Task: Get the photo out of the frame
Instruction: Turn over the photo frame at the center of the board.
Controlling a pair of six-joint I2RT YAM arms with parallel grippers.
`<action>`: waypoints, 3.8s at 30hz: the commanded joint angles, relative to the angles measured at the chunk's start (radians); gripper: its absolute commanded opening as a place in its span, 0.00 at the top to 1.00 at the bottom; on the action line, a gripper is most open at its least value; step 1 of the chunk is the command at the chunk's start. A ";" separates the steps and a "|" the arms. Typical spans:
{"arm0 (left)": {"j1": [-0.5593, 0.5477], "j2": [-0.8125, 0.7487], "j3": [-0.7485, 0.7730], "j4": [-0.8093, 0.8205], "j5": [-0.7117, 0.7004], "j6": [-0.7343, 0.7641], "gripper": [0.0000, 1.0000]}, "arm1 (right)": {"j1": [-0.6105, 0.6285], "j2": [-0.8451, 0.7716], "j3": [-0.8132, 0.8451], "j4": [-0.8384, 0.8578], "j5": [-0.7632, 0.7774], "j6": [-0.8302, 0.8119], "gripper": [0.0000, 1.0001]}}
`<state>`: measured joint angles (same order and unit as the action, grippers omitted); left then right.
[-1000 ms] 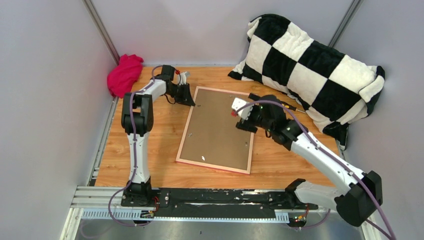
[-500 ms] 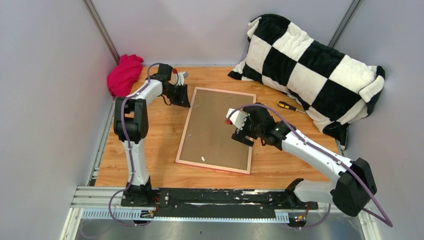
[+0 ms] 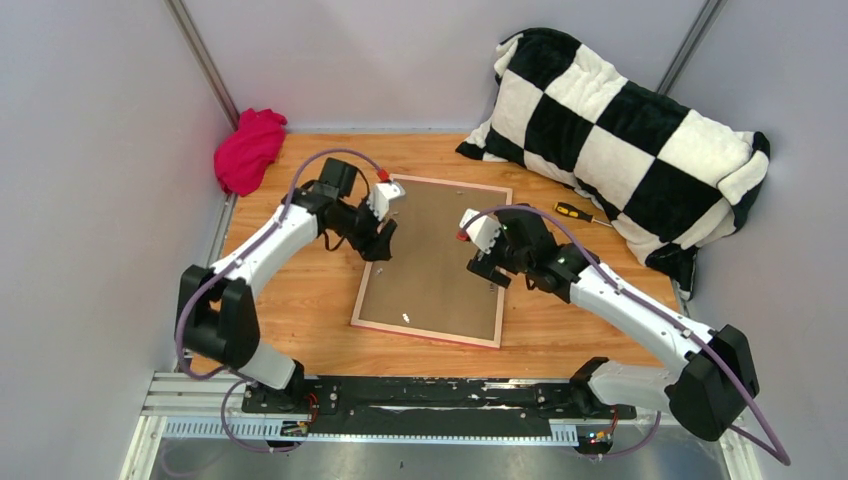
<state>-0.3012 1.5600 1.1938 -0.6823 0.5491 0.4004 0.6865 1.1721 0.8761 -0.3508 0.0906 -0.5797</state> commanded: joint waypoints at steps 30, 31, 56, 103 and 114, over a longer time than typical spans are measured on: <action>-0.835 -0.125 -0.377 0.253 -0.561 0.231 0.41 | -0.418 -0.238 -0.103 0.185 0.057 0.066 0.02; -0.838 -0.116 -0.376 0.251 -0.556 0.231 0.42 | -0.418 -0.237 -0.103 0.186 0.058 0.066 0.02; -0.850 0.059 -0.368 0.210 -0.510 0.241 0.99 | -0.418 -0.247 -0.091 0.158 0.024 0.059 0.03; -0.703 -0.227 -0.250 0.109 -0.423 0.254 1.00 | -0.373 -0.326 -0.782 0.664 -0.820 -1.106 0.00; -0.689 -0.227 -0.234 0.101 -0.409 0.254 1.00 | -0.312 -0.152 -0.785 0.908 -0.756 -1.034 0.00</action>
<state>-1.0004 1.3712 0.9035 -0.6201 0.1444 0.6373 0.3355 0.9680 0.0902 0.4252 -0.6926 -1.6505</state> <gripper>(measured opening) 0.053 0.999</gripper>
